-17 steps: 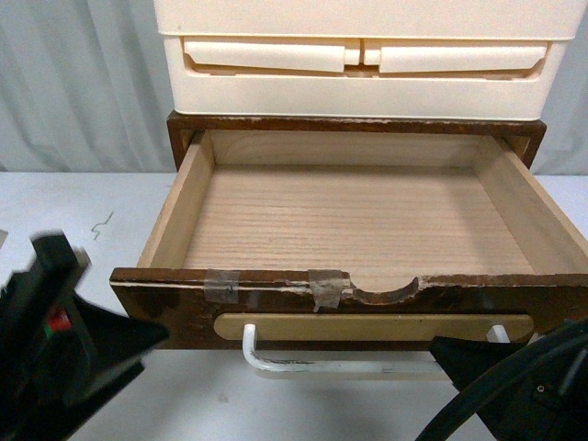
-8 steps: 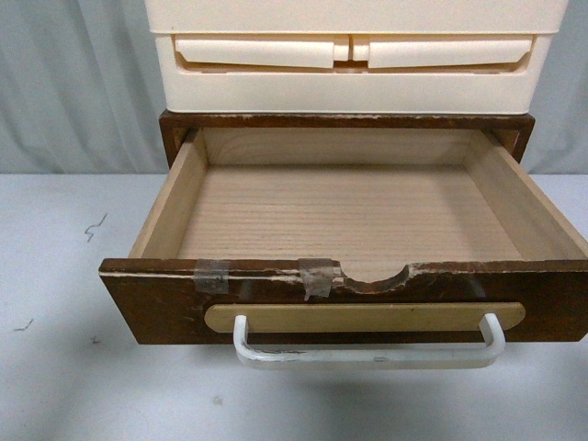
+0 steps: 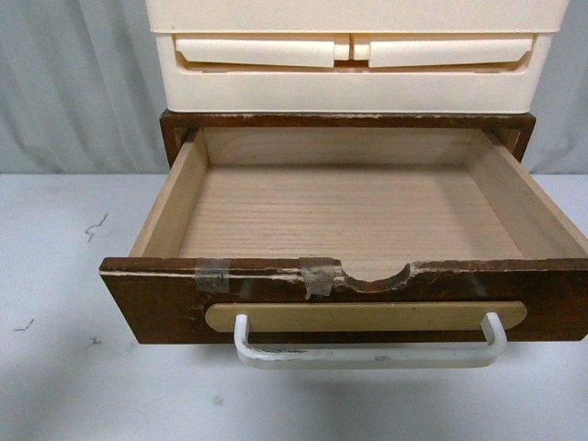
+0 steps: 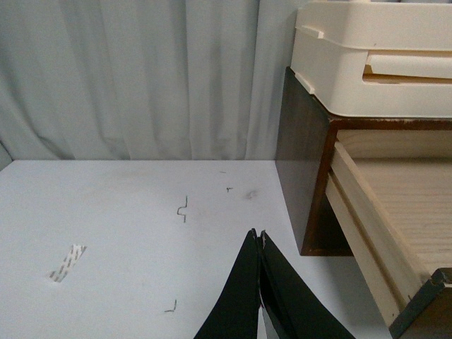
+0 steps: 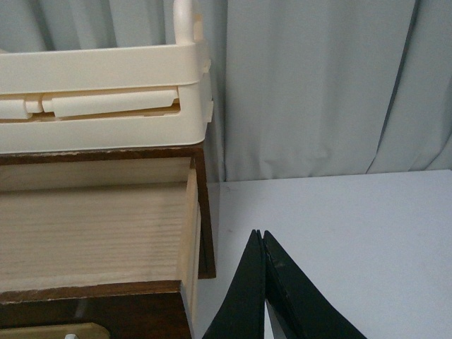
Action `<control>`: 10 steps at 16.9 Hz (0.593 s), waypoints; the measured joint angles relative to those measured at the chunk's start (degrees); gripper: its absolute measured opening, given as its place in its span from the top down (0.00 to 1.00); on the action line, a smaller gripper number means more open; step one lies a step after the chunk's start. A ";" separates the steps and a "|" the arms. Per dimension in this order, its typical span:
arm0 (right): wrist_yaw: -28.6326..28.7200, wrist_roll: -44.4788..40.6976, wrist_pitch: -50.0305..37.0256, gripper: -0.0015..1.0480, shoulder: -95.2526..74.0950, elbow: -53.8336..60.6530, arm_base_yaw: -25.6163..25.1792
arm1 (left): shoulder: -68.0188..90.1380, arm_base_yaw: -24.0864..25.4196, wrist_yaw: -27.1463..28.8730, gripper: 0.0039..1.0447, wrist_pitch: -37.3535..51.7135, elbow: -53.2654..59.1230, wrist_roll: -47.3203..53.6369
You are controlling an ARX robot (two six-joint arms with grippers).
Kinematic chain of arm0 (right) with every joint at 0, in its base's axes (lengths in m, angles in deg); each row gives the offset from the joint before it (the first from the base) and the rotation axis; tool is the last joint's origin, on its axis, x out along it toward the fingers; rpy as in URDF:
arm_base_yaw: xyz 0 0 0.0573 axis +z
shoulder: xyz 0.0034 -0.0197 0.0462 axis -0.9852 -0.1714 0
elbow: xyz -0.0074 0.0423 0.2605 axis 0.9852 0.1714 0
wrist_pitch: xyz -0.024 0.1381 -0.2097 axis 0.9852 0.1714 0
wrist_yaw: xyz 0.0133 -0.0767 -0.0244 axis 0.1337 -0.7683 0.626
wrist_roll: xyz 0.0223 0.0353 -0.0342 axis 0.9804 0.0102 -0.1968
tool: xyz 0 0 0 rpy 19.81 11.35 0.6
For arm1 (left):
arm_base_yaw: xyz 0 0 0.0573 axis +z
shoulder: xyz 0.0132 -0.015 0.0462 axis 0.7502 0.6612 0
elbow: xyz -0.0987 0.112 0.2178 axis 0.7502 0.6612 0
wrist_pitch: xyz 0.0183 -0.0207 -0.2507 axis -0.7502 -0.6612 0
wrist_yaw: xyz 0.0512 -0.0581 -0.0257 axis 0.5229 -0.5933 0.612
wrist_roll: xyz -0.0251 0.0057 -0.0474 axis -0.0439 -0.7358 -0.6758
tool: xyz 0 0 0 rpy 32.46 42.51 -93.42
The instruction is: Open drawer
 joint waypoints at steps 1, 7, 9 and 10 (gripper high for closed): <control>0.72 0.00 3.80 0.98 3.69 -0.02 -0.90 | -2.36 0.00 -0.04 0.99 -1.90 -0.02 0.00; 7.30 -0.11 21.07 0.98 18.64 -0.59 -7.26 | -13.73 0.00 -0.04 0.99 -12.15 0.00 0.00; 7.30 -0.13 23.04 0.98 21.09 -0.59 -7.26 | -16.46 0.00 -0.04 0.99 -15.02 0.00 0.00; 7.28 -0.15 24.28 0.98 22.27 -0.59 -7.26 | -17.62 0.00 -0.02 0.99 -16.00 0.00 0.00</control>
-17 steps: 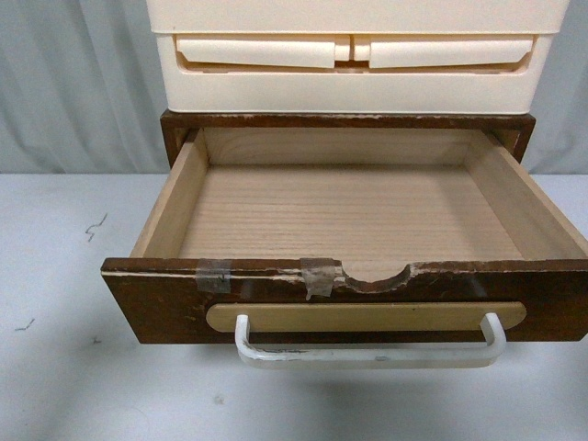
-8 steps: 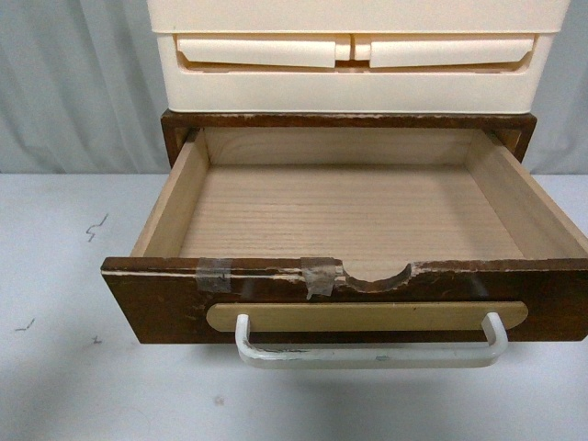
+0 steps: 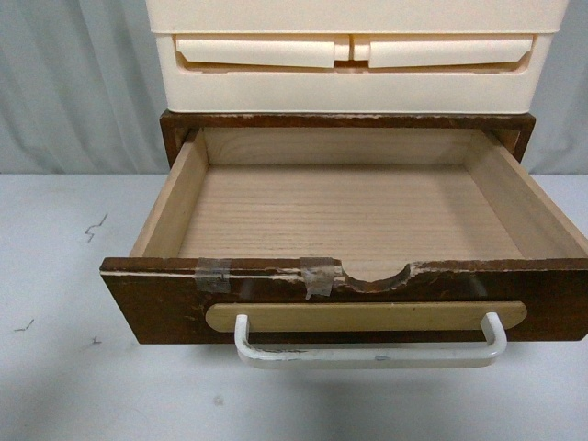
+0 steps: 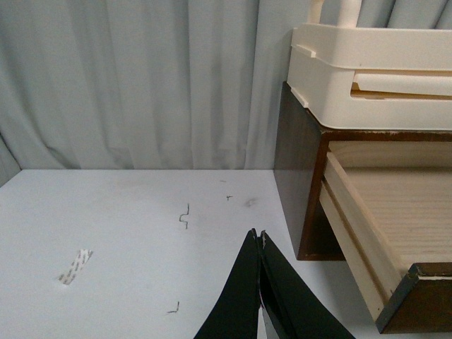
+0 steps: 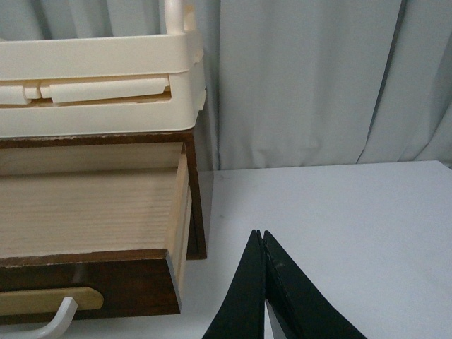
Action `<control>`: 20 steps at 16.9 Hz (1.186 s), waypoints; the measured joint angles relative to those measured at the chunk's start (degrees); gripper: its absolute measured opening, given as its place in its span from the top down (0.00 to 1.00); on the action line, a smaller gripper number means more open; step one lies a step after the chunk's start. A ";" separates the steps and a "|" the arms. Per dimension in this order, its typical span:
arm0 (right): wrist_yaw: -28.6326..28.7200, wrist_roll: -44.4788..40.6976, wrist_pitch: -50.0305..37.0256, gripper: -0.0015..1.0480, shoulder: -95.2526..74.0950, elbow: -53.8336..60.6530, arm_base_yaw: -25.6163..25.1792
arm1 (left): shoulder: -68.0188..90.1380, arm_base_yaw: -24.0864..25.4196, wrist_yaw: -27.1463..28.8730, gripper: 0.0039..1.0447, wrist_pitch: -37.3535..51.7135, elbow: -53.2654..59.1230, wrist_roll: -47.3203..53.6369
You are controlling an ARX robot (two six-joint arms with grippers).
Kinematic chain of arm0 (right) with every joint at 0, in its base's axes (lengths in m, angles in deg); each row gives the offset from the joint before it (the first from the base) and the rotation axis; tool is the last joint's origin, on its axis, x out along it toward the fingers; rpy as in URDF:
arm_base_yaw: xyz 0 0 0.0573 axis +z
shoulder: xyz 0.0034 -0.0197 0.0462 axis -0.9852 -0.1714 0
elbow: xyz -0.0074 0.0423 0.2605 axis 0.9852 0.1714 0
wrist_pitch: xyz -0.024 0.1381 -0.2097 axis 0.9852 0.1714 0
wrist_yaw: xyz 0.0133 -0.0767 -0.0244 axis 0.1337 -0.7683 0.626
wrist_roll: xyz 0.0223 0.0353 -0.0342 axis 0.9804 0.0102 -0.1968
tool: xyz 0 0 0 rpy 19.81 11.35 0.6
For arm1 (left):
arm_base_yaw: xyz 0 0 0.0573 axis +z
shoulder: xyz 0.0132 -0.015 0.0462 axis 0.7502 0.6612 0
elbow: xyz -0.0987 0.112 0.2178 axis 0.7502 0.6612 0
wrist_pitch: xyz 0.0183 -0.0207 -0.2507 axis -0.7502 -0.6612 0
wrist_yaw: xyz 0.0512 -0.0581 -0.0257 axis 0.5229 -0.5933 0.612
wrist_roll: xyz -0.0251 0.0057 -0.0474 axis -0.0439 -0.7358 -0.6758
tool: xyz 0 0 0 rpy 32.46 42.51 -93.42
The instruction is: Open drawer
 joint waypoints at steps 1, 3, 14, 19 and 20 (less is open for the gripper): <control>0.02 0.00 0.63 0.98 0.61 0.00 0.00 | -1.05 0.00 -0.02 0.99 -0.96 0.00 0.00; 0.00 -0.04 2.80 0.98 2.69 0.00 0.00 | -3.48 0.00 0.00 0.99 -3.56 0.00 0.00; 0.17 -0.07 16.24 0.98 15.61 -0.07 0.00 | -19.19 0.00 0.02 0.99 -19.78 -0.17 0.02; 0.15 -0.09 16.28 0.78 15.61 -0.07 0.00 | -19.21 0.04 -0.04 0.77 -19.87 0.00 0.02; 0.15 -0.09 16.28 0.66 15.61 -0.07 0.00 | -19.21 0.04 -0.02 0.65 -19.87 0.00 0.02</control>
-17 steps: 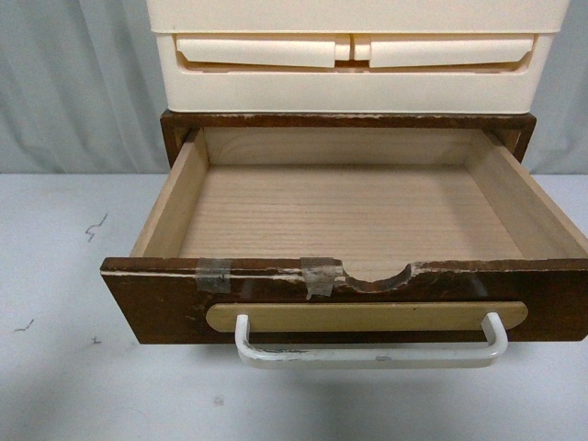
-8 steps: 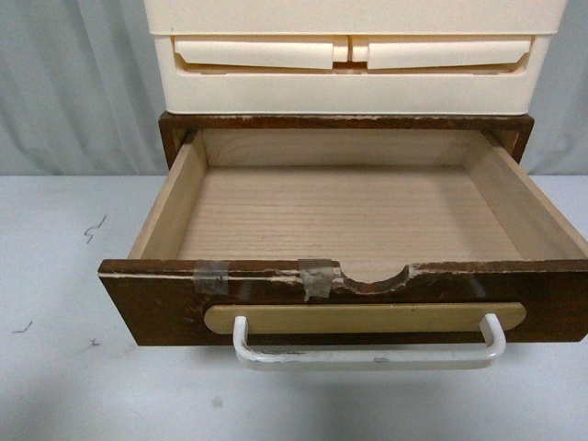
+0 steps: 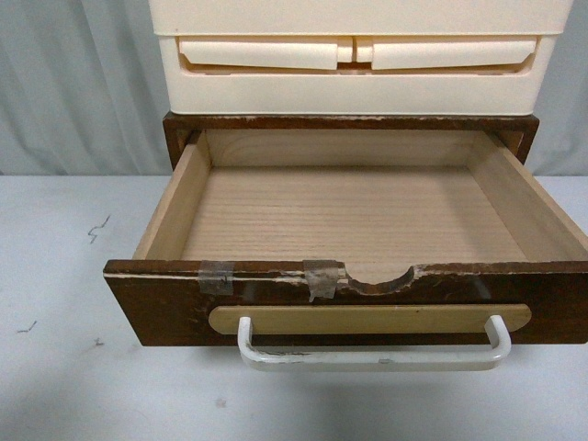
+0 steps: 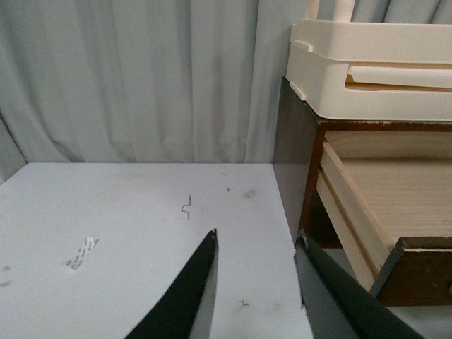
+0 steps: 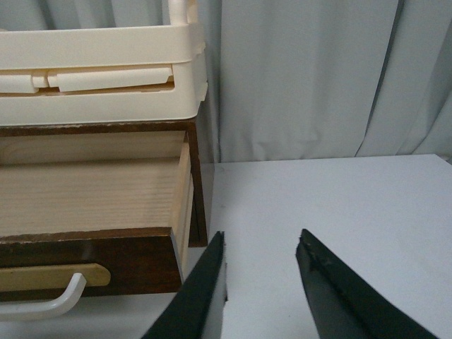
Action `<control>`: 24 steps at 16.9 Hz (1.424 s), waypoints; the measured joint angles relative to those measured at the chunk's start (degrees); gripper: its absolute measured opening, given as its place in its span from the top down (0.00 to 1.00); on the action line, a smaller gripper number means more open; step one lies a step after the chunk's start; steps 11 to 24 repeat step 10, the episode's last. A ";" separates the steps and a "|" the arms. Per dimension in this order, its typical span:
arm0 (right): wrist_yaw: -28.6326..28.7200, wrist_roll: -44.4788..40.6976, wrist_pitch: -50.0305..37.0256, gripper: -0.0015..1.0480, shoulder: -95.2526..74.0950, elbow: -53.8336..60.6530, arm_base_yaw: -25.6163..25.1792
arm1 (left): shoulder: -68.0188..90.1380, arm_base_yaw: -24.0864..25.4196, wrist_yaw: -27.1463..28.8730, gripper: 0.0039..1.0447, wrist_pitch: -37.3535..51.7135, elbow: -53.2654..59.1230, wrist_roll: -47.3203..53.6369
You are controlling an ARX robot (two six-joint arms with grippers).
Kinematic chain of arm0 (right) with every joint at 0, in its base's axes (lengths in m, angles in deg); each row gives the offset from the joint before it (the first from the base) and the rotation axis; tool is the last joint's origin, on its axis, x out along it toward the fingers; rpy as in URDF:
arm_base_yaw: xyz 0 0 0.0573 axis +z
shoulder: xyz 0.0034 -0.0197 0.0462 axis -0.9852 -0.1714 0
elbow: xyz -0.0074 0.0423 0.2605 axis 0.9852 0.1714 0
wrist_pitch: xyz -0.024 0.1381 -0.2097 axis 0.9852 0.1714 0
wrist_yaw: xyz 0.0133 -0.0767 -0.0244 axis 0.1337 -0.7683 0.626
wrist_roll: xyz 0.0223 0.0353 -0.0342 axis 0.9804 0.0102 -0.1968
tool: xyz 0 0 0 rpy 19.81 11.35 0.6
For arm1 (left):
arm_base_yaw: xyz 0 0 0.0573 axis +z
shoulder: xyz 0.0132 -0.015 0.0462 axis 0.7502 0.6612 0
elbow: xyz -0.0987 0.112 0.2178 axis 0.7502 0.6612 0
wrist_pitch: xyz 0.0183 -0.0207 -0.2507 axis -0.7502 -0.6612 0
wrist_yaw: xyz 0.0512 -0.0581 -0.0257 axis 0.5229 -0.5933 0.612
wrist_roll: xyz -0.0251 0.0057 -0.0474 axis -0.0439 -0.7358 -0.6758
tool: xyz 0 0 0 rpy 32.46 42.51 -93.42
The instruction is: Open drawer
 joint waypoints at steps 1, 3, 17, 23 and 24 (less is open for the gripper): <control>0.00 0.00 0.00 0.59 0.00 0.00 0.00 | 0.00 0.00 0.00 0.58 0.02 0.00 0.00; 0.00 0.00 0.00 0.40 0.00 0.00 0.00 | 0.00 0.00 0.00 0.41 0.00 0.00 0.00; 0.00 0.00 0.00 0.06 0.00 0.00 0.00 | 0.00 0.00 0.00 0.06 0.02 0.00 0.04; 0.00 0.00 0.00 0.06 0.00 0.00 0.00 | 0.00 0.00 0.00 0.06 0.02 0.00 0.04; 0.00 0.00 0.00 0.06 0.00 0.00 0.00 | 0.00 0.00 0.00 0.06 0.02 0.00 0.04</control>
